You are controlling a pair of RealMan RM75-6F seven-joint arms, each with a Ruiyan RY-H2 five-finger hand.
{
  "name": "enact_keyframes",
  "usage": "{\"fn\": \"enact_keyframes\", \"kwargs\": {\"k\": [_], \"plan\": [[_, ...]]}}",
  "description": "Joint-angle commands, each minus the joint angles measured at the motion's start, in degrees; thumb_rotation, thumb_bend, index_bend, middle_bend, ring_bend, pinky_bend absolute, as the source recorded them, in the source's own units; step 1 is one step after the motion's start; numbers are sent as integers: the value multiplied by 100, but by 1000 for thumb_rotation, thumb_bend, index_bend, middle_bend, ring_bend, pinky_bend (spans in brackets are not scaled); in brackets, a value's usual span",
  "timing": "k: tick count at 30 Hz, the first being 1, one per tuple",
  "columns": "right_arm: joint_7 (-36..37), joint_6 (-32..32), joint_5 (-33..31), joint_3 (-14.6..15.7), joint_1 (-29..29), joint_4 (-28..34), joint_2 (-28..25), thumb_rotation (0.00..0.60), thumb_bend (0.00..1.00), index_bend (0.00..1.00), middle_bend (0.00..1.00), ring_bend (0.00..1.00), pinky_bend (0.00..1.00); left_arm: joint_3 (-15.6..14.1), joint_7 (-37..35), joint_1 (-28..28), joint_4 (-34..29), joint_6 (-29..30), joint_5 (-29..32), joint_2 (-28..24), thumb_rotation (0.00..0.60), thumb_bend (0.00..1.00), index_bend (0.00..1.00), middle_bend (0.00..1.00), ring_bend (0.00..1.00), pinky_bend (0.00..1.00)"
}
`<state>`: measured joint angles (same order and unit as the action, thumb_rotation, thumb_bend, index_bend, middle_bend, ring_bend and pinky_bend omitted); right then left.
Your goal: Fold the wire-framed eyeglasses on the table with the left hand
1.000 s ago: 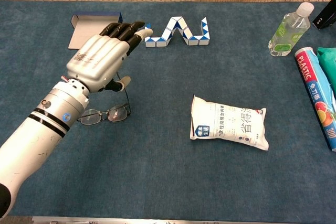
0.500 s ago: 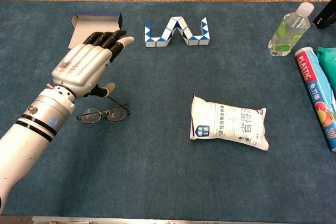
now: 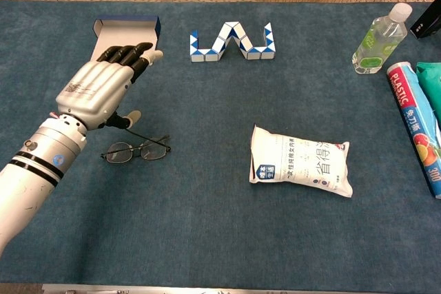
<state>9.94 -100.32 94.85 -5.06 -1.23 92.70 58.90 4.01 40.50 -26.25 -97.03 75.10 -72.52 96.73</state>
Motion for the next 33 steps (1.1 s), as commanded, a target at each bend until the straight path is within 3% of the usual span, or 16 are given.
{"fn": "enact_keyframes", "kwargs": {"k": [1, 33], "plan": [[2, -2, 3, 1, -1, 0, -1, 600, 228, 451, 439, 278, 271, -32, -124, 26, 80, -33, -23, -5, 600, 284, 35, 0, 0, 0], [4, 0, -42, -23, 0, -3, 0, 600, 228, 451, 439, 278, 271, -177, -1933, 242, 1812, -411, -357, 340, 600, 284, 35, 0, 0, 0]]}}
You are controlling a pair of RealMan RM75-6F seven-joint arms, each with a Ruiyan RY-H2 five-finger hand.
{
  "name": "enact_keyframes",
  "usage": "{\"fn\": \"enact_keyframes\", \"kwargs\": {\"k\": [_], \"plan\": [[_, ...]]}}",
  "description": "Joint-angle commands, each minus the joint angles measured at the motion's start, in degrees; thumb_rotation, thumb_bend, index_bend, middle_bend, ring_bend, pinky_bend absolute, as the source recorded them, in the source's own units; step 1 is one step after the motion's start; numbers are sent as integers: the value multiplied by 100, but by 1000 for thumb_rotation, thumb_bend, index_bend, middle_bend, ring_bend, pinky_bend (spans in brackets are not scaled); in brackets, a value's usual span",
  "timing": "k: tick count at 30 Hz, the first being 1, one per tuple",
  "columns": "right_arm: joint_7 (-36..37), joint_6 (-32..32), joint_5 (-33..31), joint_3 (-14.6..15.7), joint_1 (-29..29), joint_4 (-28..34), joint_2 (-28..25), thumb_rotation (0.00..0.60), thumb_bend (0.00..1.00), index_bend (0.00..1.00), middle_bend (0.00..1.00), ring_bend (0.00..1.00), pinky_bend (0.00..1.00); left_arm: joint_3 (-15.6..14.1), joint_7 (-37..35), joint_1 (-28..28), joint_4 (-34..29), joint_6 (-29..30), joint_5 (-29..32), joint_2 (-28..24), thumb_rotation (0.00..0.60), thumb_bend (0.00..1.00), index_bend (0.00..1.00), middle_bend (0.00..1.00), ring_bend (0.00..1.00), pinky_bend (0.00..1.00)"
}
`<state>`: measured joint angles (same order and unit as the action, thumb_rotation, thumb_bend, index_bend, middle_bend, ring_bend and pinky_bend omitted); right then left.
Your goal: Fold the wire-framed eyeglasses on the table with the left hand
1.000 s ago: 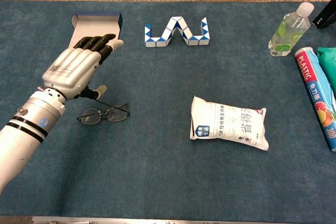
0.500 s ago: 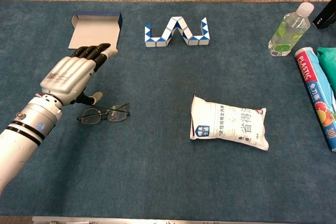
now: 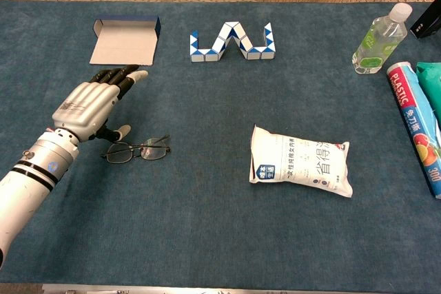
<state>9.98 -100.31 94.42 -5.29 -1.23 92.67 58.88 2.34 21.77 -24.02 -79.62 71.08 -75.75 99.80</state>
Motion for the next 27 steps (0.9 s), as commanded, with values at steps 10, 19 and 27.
{"fn": "enact_keyframes", "kwargs": {"k": [10, 19, 27], "plan": [[16, -26, 6, -3, -11, 0, -6, 600, 228, 451, 439, 278, 271, -66, -241, 89, 198, 33, -226, 69, 600, 285, 35, 0, 0, 0], [-18, -30, 67, 24, -10, 4, 6, 600, 228, 451, 439, 278, 271, -5, 267, 166, -761, 367, -426, -412, 600, 285, 35, 0, 0, 0], [-56, -7, 70, 33, -3, 1, 22, 600, 228, 451, 438, 278, 271, -34, 438, 284, -1000, 408, -334, -633, 600, 285, 35, 0, 0, 0]]}}
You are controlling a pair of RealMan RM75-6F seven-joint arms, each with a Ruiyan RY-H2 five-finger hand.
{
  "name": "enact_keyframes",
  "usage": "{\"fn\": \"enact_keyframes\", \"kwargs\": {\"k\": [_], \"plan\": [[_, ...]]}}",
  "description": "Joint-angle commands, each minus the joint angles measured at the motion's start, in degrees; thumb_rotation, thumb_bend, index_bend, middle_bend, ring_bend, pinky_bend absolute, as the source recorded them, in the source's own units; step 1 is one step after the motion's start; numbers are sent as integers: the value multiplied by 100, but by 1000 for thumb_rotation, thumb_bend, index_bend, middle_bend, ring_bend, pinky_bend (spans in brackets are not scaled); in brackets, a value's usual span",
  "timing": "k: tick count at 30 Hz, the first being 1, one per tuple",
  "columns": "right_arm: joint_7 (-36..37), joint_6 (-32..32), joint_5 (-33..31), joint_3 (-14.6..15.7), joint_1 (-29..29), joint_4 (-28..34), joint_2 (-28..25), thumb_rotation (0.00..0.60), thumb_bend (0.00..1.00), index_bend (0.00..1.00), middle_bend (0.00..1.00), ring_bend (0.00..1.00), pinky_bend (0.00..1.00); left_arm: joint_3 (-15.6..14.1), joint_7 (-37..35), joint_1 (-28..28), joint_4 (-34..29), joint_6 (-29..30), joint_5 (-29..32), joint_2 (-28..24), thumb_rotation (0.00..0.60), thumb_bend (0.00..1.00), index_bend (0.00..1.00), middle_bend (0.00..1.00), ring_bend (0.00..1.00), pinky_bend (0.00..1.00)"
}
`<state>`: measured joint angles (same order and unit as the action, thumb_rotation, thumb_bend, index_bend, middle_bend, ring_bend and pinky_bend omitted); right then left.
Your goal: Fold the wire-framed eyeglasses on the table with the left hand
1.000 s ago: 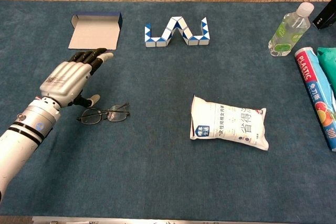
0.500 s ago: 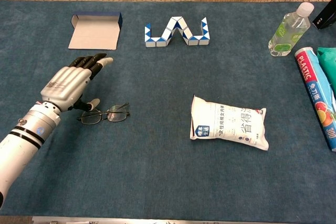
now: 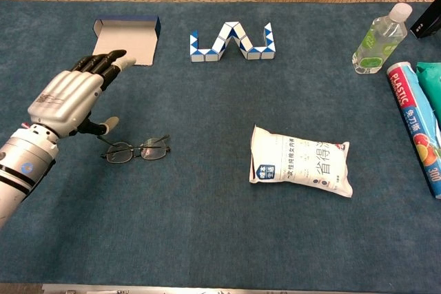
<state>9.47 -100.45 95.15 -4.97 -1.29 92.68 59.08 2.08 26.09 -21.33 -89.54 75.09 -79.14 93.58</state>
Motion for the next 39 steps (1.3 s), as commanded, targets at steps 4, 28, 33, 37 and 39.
{"fn": "enact_keyframes", "kwargs": {"k": [4, 28, 33, 37, 39], "plan": [[-21, 23, -15, -2, 10, 1, 7, 600, 228, 451, 439, 278, 271, -26, -43, 55, 31, 21, -8, -15, 600, 285, 35, 0, 0, 0], [-37, 81, -66, -12, 34, -12, 22, 600, 228, 450, 439, 278, 271, -161, -530, 303, 766, -201, 129, 161, 600, 284, 19, 0, 0, 0], [-22, 78, -75, -18, 34, -16, 16, 600, 228, 450, 439, 278, 271, -172, -570, 320, 886, -262, 141, 206, 600, 284, 19, 0, 0, 0], [-4, 79, -82, -20, 33, -19, 11, 600, 228, 451, 438, 278, 271, -193, -550, 337, 936, -297, 134, 217, 600, 284, 19, 0, 0, 0], [1, 76, -81, -20, 32, -19, 10, 600, 228, 451, 439, 278, 271, -198, -548, 349, 946, -299, 134, 217, 600, 284, 19, 0, 0, 0]]}}
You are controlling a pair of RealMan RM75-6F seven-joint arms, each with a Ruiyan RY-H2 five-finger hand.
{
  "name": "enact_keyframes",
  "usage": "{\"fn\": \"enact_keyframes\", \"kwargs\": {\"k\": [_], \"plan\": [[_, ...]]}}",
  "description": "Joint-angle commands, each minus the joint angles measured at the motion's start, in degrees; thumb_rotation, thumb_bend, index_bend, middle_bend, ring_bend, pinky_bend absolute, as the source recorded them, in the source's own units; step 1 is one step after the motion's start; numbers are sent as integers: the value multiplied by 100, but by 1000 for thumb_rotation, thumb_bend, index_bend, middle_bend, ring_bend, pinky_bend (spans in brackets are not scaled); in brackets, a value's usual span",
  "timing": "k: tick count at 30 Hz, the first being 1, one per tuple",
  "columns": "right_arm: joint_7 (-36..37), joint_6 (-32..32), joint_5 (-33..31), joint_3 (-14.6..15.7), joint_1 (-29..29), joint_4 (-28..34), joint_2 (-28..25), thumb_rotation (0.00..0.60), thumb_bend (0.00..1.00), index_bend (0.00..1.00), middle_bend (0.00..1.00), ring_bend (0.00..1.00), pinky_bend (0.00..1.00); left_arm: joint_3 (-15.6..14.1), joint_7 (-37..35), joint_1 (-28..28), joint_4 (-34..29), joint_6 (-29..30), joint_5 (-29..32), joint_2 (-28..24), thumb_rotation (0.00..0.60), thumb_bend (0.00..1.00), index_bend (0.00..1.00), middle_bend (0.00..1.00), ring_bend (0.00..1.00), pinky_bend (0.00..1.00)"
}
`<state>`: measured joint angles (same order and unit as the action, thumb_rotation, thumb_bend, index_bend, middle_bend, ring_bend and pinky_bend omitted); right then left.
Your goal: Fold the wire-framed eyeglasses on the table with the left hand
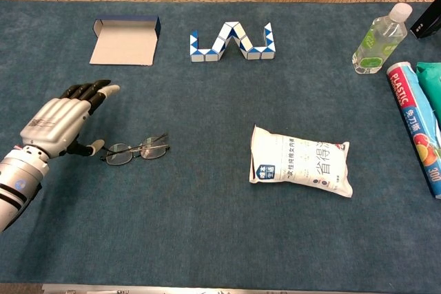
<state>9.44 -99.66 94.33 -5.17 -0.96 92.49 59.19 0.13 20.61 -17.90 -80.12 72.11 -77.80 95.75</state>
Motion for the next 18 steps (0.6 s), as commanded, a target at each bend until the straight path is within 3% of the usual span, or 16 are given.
{"fn": "enact_keyframes", "kwargs": {"k": [1, 10, 18], "plan": [[7, -6, 6, 1, -2, 2, -2, 600, 228, 451, 439, 278, 271, -6, -2, 15, 12, -3, 1, -1, 600, 285, 19, 0, 0, 0], [11, -14, 18, 9, -7, 7, -6, 600, 228, 451, 439, 278, 271, -42, -189, 127, -114, 205, -203, -219, 600, 284, 18, 0, 0, 0], [-81, -10, 30, 24, -13, 4, 30, 600, 228, 451, 439, 278, 271, -208, 52, 40, -809, 507, -982, -1197, 600, 284, 0, 0, 0, 0]]}}
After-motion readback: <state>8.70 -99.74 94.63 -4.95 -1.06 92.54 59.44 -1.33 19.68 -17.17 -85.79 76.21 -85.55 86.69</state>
